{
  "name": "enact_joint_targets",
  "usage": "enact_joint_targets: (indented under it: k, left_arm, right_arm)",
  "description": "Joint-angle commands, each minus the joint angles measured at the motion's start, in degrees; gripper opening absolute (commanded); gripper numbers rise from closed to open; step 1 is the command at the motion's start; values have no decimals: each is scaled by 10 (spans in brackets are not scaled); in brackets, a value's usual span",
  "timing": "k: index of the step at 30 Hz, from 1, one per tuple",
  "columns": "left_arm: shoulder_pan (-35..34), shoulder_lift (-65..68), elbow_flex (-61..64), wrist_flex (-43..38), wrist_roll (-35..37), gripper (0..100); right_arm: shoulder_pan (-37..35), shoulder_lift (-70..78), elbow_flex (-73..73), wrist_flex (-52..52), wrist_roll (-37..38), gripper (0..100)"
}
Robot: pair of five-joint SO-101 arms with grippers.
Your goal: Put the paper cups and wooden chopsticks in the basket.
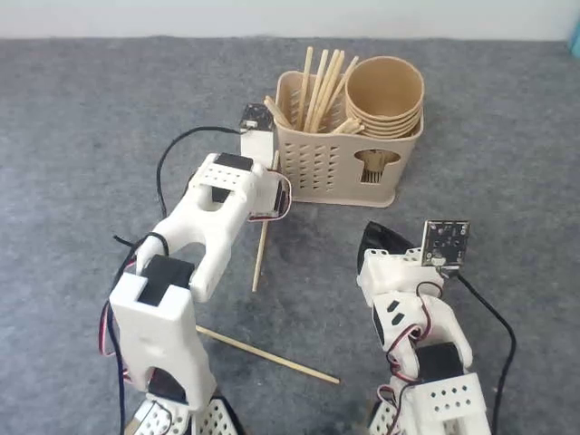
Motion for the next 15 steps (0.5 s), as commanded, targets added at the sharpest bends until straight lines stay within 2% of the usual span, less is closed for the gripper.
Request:
enact_joint_targets:
  k: [1, 4, 10, 15]
  left_arm:
    - [5, 1, -3, -11, -11, 77]
    - [6, 1, -1, -9, -11, 6]
    - [-1, -14, -3, 56, -11, 13]
    - [-37, -111, 0, 98, -11, 13]
  right_arm:
    - [7, -13, 10, 0, -4, 9]
    - [7, -13, 10, 0, -4, 9]
    - [6, -13, 10, 0, -4, 9]
    - [-17, -13, 9, 28, 19, 9]
